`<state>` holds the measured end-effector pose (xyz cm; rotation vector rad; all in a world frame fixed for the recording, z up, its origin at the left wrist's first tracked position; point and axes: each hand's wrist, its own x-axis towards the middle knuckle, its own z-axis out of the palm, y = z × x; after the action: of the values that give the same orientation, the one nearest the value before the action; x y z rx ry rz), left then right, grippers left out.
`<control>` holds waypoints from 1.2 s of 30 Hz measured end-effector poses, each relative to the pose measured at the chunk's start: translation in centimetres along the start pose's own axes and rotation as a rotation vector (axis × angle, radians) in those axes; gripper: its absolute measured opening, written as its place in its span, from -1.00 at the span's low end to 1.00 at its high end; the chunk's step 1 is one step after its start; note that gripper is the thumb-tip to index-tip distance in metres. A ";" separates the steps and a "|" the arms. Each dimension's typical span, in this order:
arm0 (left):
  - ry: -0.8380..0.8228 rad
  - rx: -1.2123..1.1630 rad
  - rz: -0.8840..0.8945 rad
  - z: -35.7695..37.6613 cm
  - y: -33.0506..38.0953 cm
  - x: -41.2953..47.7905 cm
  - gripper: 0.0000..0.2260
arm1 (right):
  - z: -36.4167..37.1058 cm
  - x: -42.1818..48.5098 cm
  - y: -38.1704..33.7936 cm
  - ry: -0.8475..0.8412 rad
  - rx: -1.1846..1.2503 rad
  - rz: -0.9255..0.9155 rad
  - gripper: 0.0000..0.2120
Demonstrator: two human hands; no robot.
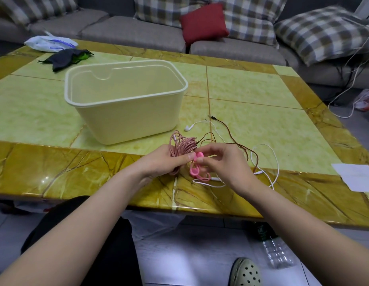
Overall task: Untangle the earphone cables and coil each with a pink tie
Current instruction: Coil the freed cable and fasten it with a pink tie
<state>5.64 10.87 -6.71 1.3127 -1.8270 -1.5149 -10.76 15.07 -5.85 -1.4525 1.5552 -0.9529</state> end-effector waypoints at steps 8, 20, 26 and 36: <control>0.100 -0.006 -0.022 -0.4 0.2 0.1 -0.62 | -1.3 -0.2 1.7 0.040 -0.302 0.008 -0.83; 0.152 0.020 -0.026 -0.6 -0.2 0.3 -0.65 | 0.7 -0.3 1.5 -0.038 -0.597 -0.053 -0.83; 0.143 0.015 -0.023 -0.5 -0.4 0.0 -0.65 | 0.6 -0.7 1.5 0.008 -0.543 -0.132 -0.58; -0.061 -0.262 0.024 1.0 0.3 -0.7 -0.80 | -0.4 -1.2 -1.3 -0.059 -0.311 -0.149 -0.67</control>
<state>5.03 12.00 -6.60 1.1280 -1.6064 -1.7308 -10.55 16.21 -4.42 -1.8175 1.6223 -0.7668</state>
